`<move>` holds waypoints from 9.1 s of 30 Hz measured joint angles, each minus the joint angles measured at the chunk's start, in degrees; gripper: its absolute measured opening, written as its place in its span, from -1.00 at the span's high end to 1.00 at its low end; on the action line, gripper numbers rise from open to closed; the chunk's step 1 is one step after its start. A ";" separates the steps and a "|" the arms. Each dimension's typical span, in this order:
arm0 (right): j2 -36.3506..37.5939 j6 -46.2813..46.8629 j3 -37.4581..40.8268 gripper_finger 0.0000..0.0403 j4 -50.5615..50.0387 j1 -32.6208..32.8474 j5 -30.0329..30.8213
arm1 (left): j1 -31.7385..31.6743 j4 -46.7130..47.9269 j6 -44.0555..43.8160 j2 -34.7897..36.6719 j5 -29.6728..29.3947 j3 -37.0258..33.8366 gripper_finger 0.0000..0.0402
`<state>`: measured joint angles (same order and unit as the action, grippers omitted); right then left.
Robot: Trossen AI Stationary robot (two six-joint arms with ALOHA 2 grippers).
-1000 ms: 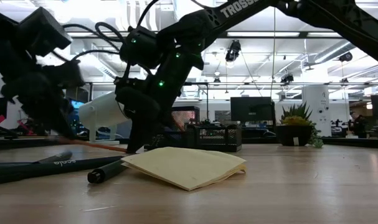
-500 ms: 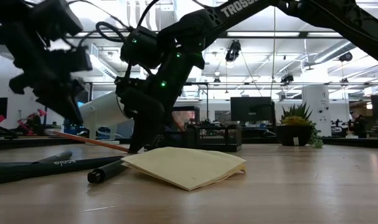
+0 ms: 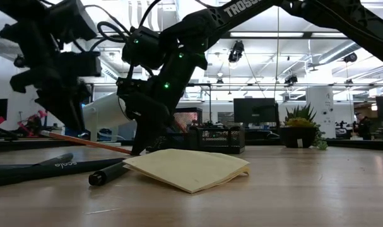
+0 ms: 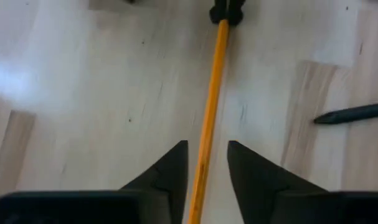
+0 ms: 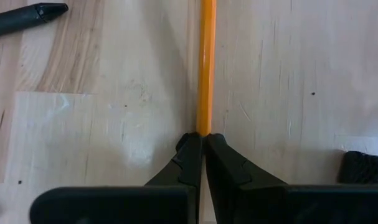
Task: Pick and place office supplies into organizer
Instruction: Put the orange pencil into the black desk organizer, then put the right black pen into the black desk organizer
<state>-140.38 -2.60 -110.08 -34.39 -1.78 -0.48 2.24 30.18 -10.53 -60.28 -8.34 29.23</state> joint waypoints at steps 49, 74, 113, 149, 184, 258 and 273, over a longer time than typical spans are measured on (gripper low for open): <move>0.58 -4.31 0.09 0.96 0.57 -0.61 -0.64 | 0.07 4.80 -0.73 -8.30 1.47 1.38 0.93; 15.23 17.36 0.92 0.58 -16.73 4.15 27.10 | 0.07 21.86 7.41 -8.19 -12.47 21.08 0.95; 23.30 68.50 10.16 0.59 -55.15 22.03 40.89 | -15.53 27.10 77.36 -43.67 -33.44 59.28 0.94; 23.19 33.64 22.16 0.69 -3.49 19.16 3.36 | 5.69 25.13 11.35 -18.64 -4.13 44.08 0.33; 6.47 67.87 4.24 0.12 -0.46 14.21 4.16 | 14.75 14.08 -9.82 6.91 -7.92 15.30 0.33; -5.53 69.40 -19.42 0.44 -23.40 17.94 12.18 | 14.75 13.23 -8.45 6.85 -8.31 15.74 0.33; -6.64 65.26 -19.28 0.62 -29.57 17.94 15.23 | 14.73 13.22 -8.36 6.85 -8.36 15.67 0.33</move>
<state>-147.02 62.66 -129.36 -63.96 16.16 14.75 16.97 43.40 -18.90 -53.43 -16.70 44.91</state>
